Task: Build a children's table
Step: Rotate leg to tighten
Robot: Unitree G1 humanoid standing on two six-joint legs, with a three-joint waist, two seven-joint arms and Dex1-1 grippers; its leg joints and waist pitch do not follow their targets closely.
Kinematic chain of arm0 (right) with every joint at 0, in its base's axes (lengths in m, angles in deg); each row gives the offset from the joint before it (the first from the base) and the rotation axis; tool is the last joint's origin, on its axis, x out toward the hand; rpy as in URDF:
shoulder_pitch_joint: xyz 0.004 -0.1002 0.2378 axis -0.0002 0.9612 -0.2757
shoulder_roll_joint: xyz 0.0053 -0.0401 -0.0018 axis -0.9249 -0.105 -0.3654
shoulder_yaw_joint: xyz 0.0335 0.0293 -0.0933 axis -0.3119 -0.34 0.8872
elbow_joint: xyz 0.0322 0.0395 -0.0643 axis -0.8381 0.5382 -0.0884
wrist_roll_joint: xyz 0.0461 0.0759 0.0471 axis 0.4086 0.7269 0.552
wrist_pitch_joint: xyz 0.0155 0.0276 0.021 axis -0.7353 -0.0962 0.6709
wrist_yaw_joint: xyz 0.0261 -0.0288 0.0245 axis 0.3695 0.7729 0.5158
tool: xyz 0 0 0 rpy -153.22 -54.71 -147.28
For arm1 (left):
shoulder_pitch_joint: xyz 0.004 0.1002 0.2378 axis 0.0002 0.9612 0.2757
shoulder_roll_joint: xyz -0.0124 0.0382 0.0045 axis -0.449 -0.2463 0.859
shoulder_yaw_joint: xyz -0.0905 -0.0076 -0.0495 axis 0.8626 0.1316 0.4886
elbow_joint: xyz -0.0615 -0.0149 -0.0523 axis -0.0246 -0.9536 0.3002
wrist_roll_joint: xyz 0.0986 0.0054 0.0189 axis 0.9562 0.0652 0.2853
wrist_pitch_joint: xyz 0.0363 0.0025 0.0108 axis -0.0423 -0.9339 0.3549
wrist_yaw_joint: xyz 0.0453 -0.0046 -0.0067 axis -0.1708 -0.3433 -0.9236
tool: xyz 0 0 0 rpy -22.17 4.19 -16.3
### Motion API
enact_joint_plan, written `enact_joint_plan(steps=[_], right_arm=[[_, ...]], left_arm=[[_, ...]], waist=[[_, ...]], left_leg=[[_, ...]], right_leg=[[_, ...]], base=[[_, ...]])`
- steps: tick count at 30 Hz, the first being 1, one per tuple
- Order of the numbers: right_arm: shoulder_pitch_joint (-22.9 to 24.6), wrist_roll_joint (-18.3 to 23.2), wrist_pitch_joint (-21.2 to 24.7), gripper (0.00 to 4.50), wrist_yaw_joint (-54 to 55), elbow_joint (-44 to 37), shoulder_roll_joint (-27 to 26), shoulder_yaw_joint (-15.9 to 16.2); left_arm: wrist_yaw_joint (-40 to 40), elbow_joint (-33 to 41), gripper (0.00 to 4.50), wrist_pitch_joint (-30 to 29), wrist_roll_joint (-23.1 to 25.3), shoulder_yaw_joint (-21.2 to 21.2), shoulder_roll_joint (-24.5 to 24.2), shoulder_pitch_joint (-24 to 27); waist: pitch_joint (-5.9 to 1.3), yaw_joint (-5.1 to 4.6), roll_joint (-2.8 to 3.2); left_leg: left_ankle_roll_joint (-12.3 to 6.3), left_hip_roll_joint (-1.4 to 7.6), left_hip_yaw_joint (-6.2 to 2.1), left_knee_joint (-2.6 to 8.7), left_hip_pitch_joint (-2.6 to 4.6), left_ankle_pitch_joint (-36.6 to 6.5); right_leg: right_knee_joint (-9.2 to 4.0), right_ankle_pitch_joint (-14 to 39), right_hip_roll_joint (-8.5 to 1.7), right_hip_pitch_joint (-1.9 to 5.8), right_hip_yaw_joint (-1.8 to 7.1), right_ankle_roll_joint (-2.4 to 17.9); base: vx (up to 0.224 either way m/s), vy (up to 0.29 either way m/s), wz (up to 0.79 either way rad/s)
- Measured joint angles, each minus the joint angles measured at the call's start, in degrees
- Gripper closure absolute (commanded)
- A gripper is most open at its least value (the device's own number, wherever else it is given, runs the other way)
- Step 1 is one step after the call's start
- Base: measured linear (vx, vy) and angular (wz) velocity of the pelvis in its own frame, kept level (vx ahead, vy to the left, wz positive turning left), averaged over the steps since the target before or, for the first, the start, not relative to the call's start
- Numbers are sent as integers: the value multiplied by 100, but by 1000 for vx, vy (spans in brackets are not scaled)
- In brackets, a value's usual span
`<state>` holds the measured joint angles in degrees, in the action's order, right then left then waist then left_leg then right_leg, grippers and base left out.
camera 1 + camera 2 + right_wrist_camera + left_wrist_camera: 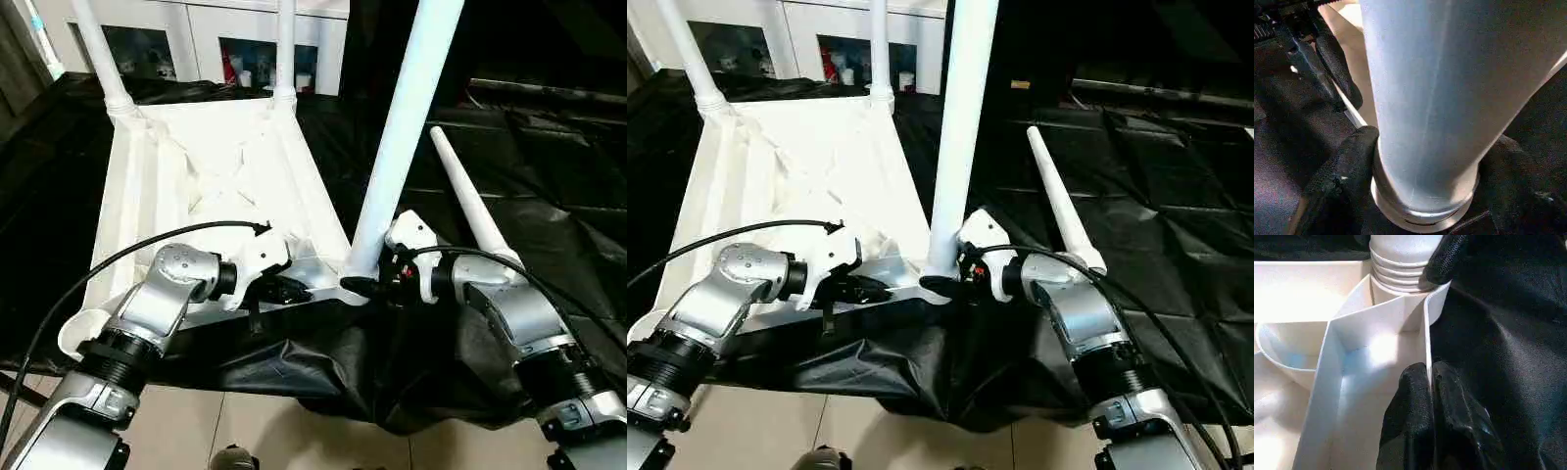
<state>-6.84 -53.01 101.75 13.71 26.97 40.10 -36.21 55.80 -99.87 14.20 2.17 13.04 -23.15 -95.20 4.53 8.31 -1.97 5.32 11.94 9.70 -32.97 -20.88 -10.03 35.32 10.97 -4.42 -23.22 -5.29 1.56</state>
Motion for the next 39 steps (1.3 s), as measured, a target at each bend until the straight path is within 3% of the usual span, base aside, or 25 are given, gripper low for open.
enact_joint_plan(steps=[6,12,18,21,24,25,27,31,38,39], right_arm=[[0,0,-20,181,51,53,-46,-23],[-111,55,-85,182,1196,695,-606,-527],[-795,24,-227,183,3928,1961,-1797,-1337],[-1048,-12,-485,183,4702,2435,-2015,-1515],[-1131,-58,-624,183,4880,2621,-2057,-1536],[-1131,-57,-650,127,4879,2636,-2060,-1540],[-1136,-35,-683,113,4854,2665,-2110,-1608],[-1150,-51,-896,76,4847,2951,-2305,-1632],[-959,-104,-953,76,4749,2572,-2207,-1467],[-858,-154,-940,73,4710,2369,-2182,-1421]], left_arm=[[-36,-4,450,-28,2,3,6,0],[-873,-274,450,-284,252,53,405,-212],[-2848,-1106,450,-989,474,292,1605,-781],[-3492,-1278,450,-1048,556,322,2021,-858],[-3694,-1322,450,-1049,593,329,2141,-863],[-3694,-1325,450,-1045,607,329,2138,-864],[-3717,-1384,450,-990,611,329,2126,-880],[-3933,-1742,450,-698,677,378,2014,-1029],[-4021,-2548,450,-76,744,400,1987,-1412],[-4076,-2722,422,22,733,441,1997,-1497]], waist=[[0,-5,0],[-3,-52,-1],[-11,-68,7],[-26,-78,26],[-43,-75,52],[-45,-64,56],[-50,-70,64],[-51,-192,63],[-49,-162,68],[-48,-159,71]], left_leg=[[0,0,0,-2,1,0],[2,1,-1,-20,10,0],[24,0,-1,-15,61,11],[25,-2,-3,-10,63,12],[25,-3,-3,-3,61,12],[25,-3,-4,-1,60,12],[25,-4,-3,-1,57,12],[26,-3,-5,-1,50,13],[27,-4,-7,1,41,15],[27,-4,-7,-2,38,15]], right_leg=[[3,0,0,0,0,0],[31,-3,0,4,5,2],[57,-8,-1,20,11,8],[51,-8,-1,25,10,5],[50,-5,-1,27,10,1],[50,-4,-1,27,10,-1],[51,-4,-1,27,10,0],[52,-14,0,21,9,-7],[49,-31,0,1,4,4],[48,-31,0,1,4,3]], base=[[0,0,0],[0,0,0],[0,0,0],[0,0,0],[0,0,0],[0,0,0],[0,0,0],[0,0,0],[0,0,0],[0,0,0]])
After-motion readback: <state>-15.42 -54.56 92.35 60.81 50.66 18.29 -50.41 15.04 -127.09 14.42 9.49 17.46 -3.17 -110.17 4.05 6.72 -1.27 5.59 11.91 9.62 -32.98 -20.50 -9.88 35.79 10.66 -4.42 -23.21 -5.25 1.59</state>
